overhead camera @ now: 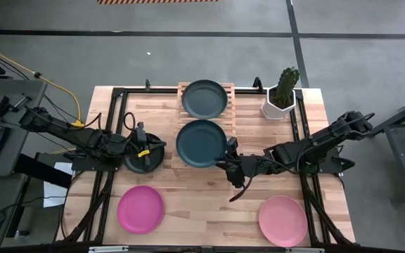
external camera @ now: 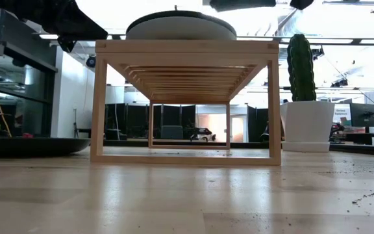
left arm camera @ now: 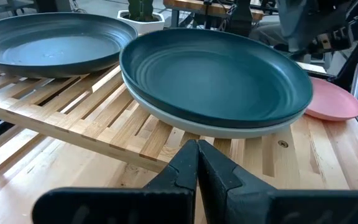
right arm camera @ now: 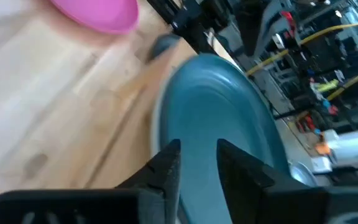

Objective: Place and stack plates onto a shelf
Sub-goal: Stack dark blue plate on top of the white plate on the shelf, then stack the pink plate on top of the black plate on the shelf

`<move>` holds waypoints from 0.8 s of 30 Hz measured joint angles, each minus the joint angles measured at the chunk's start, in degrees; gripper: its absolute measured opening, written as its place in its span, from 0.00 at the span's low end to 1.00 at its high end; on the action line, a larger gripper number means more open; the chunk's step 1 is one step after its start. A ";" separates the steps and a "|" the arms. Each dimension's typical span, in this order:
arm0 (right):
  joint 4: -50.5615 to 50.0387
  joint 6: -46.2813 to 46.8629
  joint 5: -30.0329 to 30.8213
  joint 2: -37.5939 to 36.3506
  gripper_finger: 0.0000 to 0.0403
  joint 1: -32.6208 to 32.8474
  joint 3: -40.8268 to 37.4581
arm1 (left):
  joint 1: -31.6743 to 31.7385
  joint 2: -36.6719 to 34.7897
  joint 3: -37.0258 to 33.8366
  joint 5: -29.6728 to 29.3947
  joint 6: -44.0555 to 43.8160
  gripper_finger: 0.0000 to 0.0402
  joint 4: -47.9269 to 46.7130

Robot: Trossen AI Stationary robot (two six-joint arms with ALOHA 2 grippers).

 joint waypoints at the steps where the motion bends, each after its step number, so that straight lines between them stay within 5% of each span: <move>1: -0.41 -0.20 1.00 0.00 0.25 0.03 0.37 | -0.01 0.01 0.00 0.00 0.00 0.00 0.00; 13: -13.17 3.18 6.19 -0.02 0.32 3.05 9.70 | -0.01 0.01 0.00 0.24 -0.02 0.00 -0.57; 24: -47.78 39.07 10.09 -1.04 0.32 5.09 13.93 | 0.00 0.01 0.00 0.24 1.02 0.00 0.08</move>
